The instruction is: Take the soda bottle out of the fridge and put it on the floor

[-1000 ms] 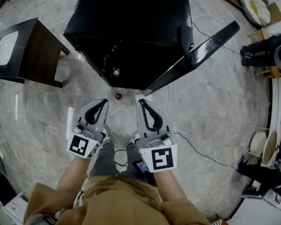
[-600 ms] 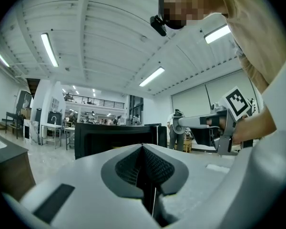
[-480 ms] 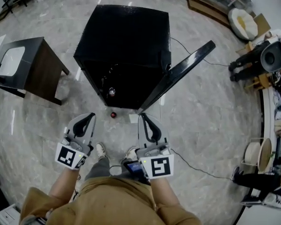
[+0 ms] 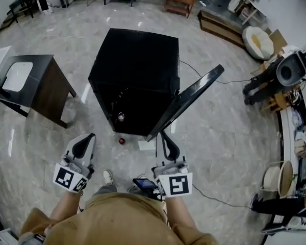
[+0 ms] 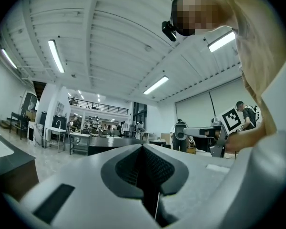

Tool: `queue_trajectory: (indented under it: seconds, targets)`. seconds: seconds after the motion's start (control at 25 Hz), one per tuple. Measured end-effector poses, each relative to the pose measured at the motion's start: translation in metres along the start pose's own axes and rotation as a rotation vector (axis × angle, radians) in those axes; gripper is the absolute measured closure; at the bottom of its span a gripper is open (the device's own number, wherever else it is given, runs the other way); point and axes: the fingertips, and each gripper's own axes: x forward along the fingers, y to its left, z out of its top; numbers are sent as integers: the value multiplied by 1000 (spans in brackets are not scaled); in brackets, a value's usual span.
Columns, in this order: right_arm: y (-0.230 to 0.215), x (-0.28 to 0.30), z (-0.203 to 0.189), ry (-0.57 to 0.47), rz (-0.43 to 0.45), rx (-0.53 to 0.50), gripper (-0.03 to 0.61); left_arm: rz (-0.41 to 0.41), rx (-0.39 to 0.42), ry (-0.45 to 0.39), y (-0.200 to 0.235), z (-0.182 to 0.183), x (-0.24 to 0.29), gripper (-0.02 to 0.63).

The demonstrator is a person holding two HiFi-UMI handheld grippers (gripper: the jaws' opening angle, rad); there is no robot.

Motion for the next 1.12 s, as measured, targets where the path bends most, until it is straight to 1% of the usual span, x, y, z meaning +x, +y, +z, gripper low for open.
queue_trajectory:
  seconds: [0.16, 0.24, 0.36, 0.44, 0.52, 0.68, 0.92, 1.12]
  targets:
    - [-3, 2, 11, -10, -1, -3, 575, 27, 24, -11, 11, 16, -4, 614]
    - [-2, 2, 17, -20, 12, -15, 575, 36, 38, -26, 14, 26, -5, 614]
    - [0, 6, 34, -68, 40, -40, 575, 45, 61, -46, 16, 39, -2, 614]
    - [0, 8, 43, -106, 32, -14, 575, 45, 68, -46, 15, 40, 0, 614]
    - [-2, 8, 44, -117, 26, 3, 575, 42, 69, -43, 13, 39, 4, 614]
    - [-9, 6, 40, -100, 21, 23, 575, 41, 58, -41, 11, 41, 15, 614]
    - [-12, 11, 38, -85, 19, 18, 575, 45, 25, -33, 19, 36, 24, 614]
    - [-12, 15, 30, -51, 3, 9, 575, 25, 16, -23, 23, 30, 30, 614]
